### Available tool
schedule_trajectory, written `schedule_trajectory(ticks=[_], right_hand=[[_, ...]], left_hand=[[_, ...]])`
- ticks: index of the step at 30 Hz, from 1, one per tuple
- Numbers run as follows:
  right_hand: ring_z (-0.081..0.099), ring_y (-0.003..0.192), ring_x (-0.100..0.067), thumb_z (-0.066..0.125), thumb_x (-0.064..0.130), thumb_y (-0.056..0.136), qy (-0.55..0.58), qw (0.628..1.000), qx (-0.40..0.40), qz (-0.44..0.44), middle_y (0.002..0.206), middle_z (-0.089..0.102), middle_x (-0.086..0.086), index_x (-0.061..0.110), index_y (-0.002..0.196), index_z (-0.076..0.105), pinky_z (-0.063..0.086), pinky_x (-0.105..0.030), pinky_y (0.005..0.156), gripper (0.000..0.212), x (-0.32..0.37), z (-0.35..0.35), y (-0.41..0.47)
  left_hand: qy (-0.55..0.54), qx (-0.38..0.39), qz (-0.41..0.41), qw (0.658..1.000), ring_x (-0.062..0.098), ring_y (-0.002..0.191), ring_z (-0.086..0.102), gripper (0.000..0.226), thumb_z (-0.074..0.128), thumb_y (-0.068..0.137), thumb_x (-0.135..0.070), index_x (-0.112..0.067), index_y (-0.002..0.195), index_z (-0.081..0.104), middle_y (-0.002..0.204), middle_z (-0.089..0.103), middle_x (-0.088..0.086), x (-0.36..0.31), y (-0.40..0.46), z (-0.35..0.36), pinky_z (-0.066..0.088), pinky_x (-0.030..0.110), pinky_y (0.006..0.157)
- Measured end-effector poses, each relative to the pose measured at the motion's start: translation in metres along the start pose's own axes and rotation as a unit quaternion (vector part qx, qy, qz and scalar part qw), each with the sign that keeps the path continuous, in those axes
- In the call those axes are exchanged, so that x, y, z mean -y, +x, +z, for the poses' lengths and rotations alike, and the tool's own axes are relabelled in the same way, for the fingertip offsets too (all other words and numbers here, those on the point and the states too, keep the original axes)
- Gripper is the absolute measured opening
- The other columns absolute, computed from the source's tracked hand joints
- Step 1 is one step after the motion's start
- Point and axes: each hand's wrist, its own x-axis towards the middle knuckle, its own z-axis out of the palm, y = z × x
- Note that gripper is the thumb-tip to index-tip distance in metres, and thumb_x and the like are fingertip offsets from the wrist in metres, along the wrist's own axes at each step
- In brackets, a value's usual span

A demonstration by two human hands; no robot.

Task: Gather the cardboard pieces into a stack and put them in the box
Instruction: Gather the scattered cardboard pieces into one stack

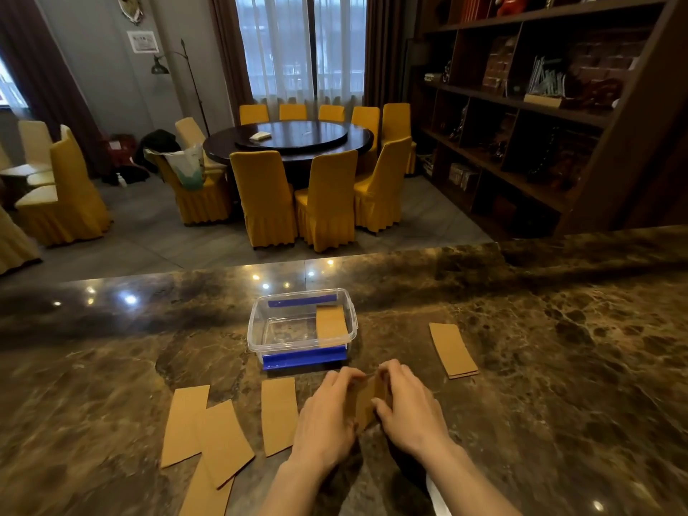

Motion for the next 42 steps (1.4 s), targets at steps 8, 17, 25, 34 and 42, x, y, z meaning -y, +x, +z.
schedule_trajectory(ticks=[8,17,25,34,42], right_hand=[[0.059,0.104,-0.011,0.073,0.020,0.088,0.193,0.980,0.021,0.045,0.107,0.066,0.009,0.035,0.097,0.070,0.054,-0.031,0.085,0.018,0.004,0.002,0.009],[0.058,0.104,-0.016,0.064,0.016,0.095,0.225,0.971,0.024,0.076,0.110,0.064,0.005,0.033,0.096,0.066,0.045,-0.026,0.077,0.017,0.008,0.008,0.012],[0.062,0.099,-0.022,0.064,0.003,0.092,0.269,0.957,0.059,0.089,0.113,0.053,0.003,0.029,0.105,0.062,0.063,-0.025,0.060,0.030,0.007,0.002,0.014],[0.069,0.097,-0.024,0.063,-0.002,0.091,0.296,0.948,0.101,0.064,0.110,0.062,-0.006,0.021,0.105,0.060,0.065,-0.031,0.069,0.028,0.008,-0.001,0.012],[0.065,0.096,-0.015,0.075,0.018,0.087,0.296,0.952,0.020,0.080,0.099,0.067,0.001,0.027,0.091,0.062,0.060,-0.036,0.084,0.017,0.023,0.024,0.001]], left_hand=[[-0.154,-0.070,-0.037,0.985,0.006,0.105,0.065,0.055,0.071,0.089,-0.006,-0.051,0.115,0.053,0.106,0.067,-0.014,0.017,0.000,-0.031,0.059,0.035,0.093],[0.175,-0.082,-0.223,0.955,0.027,0.139,0.046,0.091,0.064,0.081,-0.071,-0.024,0.152,0.033,0.149,0.054,0.005,0.056,-0.009,-0.046,0.041,0.042,0.115],[0.078,-0.070,-0.177,0.979,0.024,0.134,0.048,0.093,0.085,0.078,-0.037,-0.035,0.151,0.029,0.147,0.050,0.000,0.050,-0.009,-0.033,0.043,0.040,0.113],[-0.187,-0.090,-0.150,0.967,0.014,0.093,0.061,0.064,0.073,0.082,0.009,-0.027,0.131,0.056,0.112,0.059,0.002,0.048,-0.007,-0.055,0.062,0.035,0.085],[-0.269,-0.045,-0.032,0.962,0.021,0.097,0.071,0.057,0.067,0.082,0.018,-0.029,0.114,0.066,0.110,0.068,0.005,0.039,-0.011,-0.073,0.062,0.033,0.086]])
